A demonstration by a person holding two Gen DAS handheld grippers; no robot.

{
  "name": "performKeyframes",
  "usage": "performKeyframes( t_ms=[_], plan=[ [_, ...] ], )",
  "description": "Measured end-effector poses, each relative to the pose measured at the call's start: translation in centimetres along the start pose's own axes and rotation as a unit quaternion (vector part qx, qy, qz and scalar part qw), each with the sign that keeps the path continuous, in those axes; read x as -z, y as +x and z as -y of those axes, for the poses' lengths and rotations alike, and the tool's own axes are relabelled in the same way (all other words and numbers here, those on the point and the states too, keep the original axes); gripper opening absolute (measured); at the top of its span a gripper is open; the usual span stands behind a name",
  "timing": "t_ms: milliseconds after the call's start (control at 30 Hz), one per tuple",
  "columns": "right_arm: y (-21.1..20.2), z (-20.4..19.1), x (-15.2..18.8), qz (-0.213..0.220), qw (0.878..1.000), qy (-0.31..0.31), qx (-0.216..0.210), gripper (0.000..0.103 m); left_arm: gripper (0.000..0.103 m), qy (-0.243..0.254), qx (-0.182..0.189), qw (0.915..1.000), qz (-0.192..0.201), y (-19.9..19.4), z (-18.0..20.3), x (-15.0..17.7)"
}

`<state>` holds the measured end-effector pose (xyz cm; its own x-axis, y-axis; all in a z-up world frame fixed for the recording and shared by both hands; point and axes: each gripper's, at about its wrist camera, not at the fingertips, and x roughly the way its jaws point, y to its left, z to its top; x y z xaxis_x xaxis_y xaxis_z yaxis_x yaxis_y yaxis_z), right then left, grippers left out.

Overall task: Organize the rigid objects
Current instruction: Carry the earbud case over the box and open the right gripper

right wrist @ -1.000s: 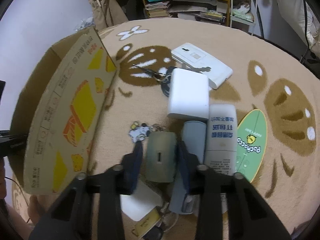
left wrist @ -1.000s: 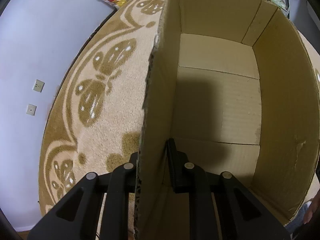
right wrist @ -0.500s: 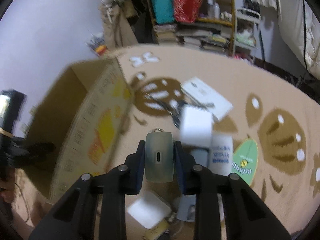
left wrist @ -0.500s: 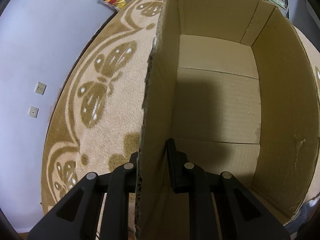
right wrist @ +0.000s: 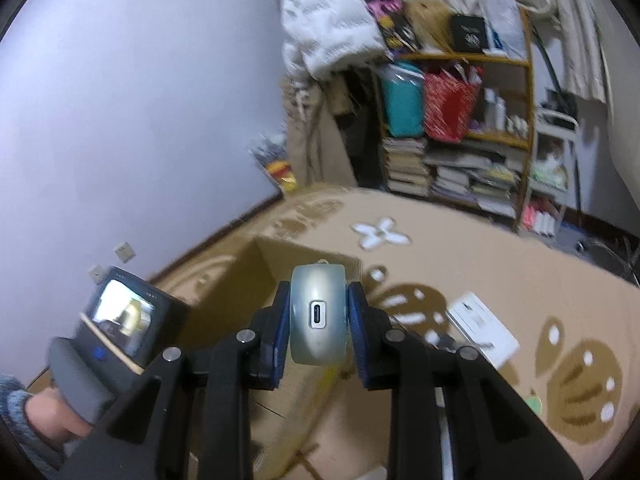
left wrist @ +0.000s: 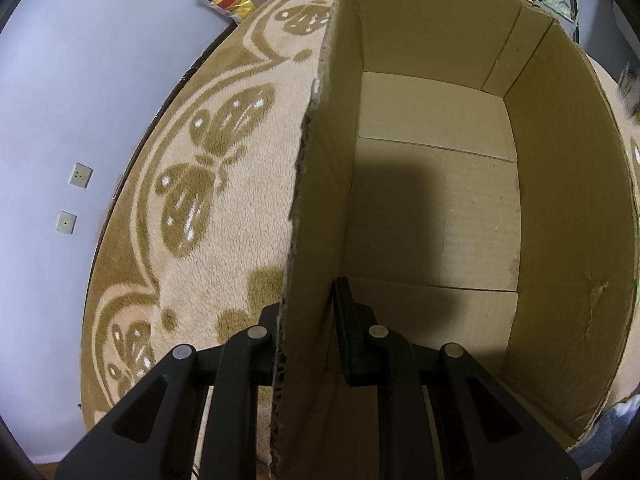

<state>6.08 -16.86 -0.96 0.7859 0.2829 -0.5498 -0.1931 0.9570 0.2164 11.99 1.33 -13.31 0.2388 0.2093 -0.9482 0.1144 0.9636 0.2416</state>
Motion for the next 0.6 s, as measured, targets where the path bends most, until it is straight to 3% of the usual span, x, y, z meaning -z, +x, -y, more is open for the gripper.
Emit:
performKeyframes(
  t_ms=[200, 600],
  plan=[
    [-0.4, -2.7, -0.5, 0.012, 0.999, -0.019, -0.035, 0.029, 0.015, 0.001, 0.0, 1.0, 0.002, 0.0, 0.1, 0.1],
    [3.8, -1.6, 3.4, -0.079, 0.996, 0.006, -0.043, 0.029, 0.015, -0.005, 0.005, 1.0, 0.005, -0.3, -0.3, 0.2]
  ],
)
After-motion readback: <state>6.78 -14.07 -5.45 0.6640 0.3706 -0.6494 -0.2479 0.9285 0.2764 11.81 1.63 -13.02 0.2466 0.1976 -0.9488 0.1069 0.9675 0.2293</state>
